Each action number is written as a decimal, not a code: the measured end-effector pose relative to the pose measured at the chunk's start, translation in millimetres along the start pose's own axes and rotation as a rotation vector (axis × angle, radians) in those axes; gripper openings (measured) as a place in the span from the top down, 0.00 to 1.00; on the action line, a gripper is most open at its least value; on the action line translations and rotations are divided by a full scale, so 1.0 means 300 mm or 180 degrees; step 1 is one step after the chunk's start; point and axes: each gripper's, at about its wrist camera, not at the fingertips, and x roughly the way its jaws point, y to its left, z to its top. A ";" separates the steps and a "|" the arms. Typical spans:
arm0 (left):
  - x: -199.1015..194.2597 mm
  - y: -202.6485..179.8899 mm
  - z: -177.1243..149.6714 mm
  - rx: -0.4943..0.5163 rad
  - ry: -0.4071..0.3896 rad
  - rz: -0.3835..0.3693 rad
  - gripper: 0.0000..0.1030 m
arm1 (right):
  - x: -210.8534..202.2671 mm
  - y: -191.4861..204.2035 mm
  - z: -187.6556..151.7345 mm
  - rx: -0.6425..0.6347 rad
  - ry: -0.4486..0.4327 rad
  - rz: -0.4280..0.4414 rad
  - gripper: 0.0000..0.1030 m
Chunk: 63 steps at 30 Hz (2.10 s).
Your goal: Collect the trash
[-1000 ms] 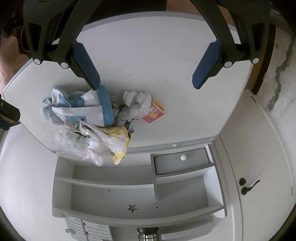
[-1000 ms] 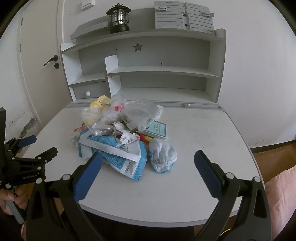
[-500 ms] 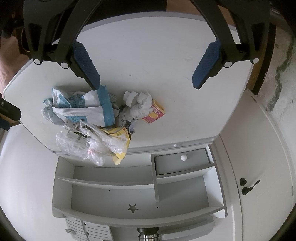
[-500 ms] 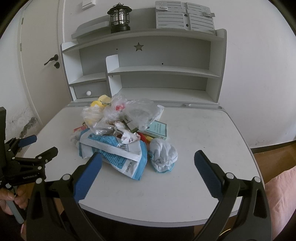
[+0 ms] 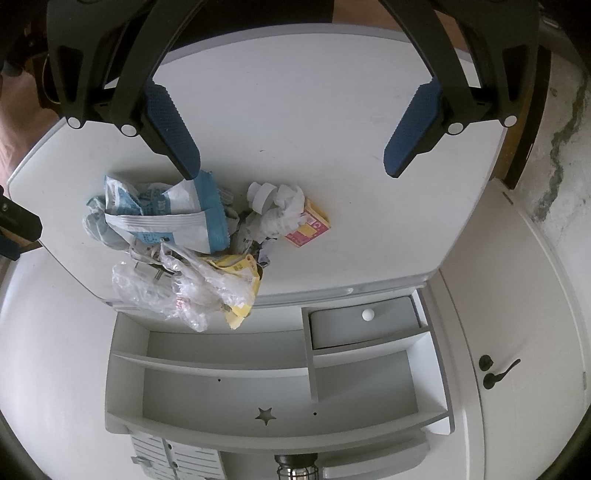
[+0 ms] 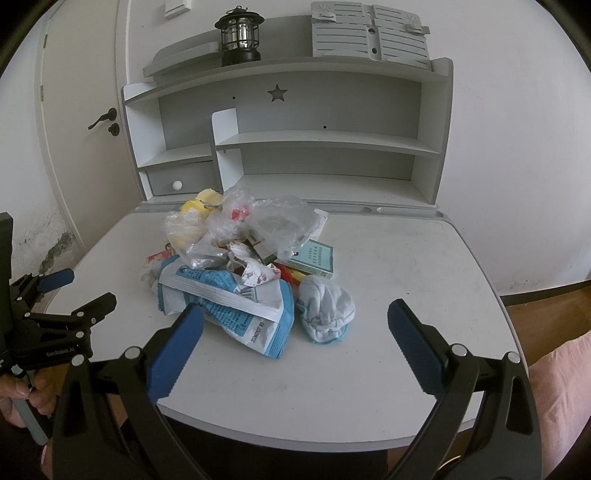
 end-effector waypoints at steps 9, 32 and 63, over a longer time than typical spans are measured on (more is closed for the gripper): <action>0.011 -0.001 -0.003 0.0007 0.0018 0.0007 0.06 | 0.000 -0.001 0.000 0.0002 0.0000 0.0005 0.07; 0.175 -0.031 0.276 0.0032 0.0103 -0.0644 0.06 | 0.119 -0.121 0.016 0.0244 0.0264 0.0245 0.07; 0.407 0.032 0.367 0.0089 0.0473 -0.0975 0.07 | 0.212 0.043 0.364 -0.0091 0.0396 0.1006 0.74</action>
